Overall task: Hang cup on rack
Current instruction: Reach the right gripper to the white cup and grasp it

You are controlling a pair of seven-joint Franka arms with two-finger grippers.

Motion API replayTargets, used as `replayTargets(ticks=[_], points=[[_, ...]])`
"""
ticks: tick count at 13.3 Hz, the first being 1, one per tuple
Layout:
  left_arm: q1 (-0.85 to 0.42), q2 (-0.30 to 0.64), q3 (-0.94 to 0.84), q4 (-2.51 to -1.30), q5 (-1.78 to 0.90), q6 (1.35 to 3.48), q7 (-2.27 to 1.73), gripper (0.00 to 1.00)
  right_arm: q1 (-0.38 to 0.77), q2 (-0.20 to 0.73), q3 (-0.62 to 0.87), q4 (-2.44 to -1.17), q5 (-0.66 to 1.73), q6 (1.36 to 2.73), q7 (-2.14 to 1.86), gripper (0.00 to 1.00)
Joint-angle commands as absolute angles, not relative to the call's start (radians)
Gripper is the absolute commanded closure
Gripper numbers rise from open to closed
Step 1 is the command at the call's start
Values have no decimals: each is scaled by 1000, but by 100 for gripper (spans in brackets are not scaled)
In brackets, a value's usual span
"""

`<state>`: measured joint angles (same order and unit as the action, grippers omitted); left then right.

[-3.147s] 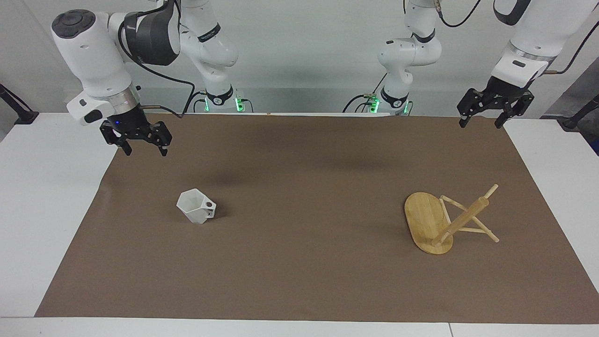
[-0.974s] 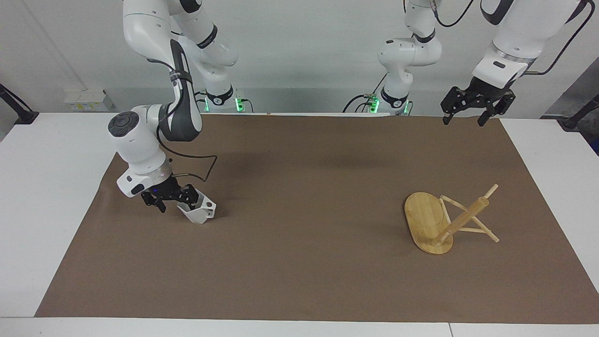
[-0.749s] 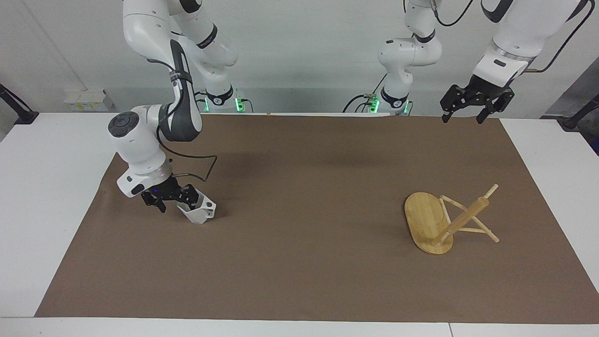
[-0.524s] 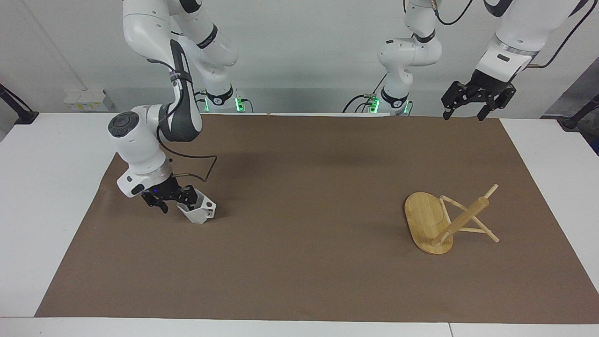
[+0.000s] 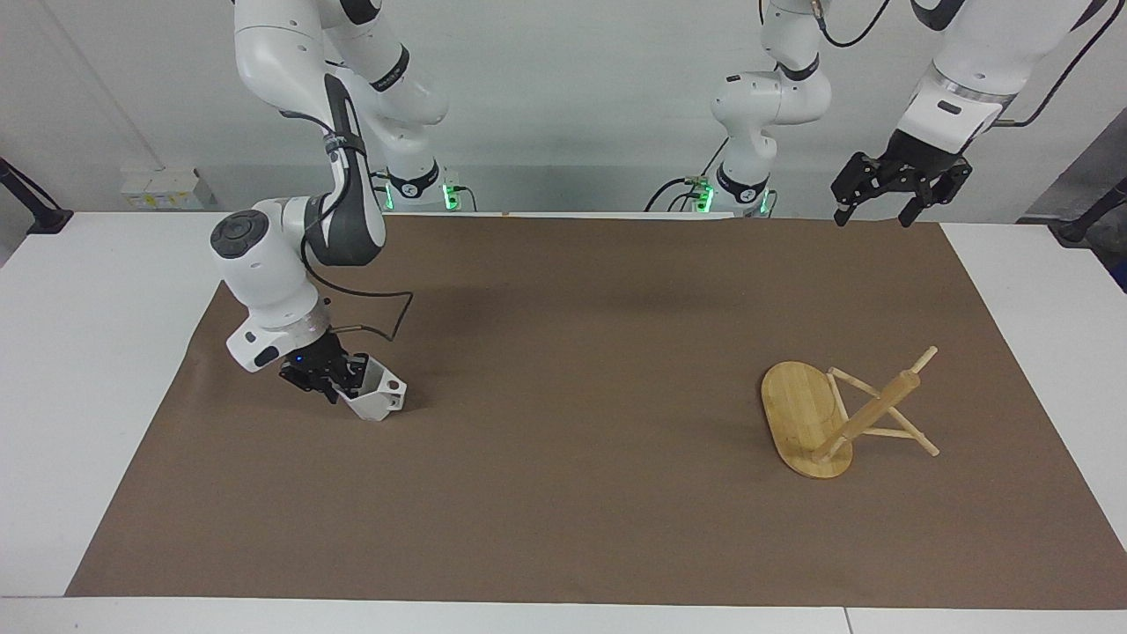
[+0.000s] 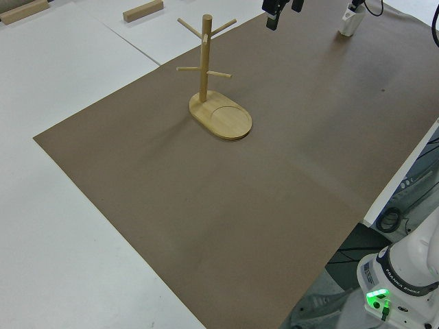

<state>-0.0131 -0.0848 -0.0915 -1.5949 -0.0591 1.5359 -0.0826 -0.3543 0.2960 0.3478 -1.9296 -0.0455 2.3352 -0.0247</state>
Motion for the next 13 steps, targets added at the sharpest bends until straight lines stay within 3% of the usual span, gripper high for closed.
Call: replayTargets(ticks=[1,4,13], points=[[-21,-78,-86,-1578,-66,1531,-91,0,-356,293,353,-1937,-41,2345,-11,84],[-23,-87,-87,-1597,-66,1543,-95,0,-357,295,353,-1934,-41,2344,-11,100],[-21,-107,-94,-1623,-66,1439,-91,0,-357,296,389,-1895,-37,2336,-35,100]])
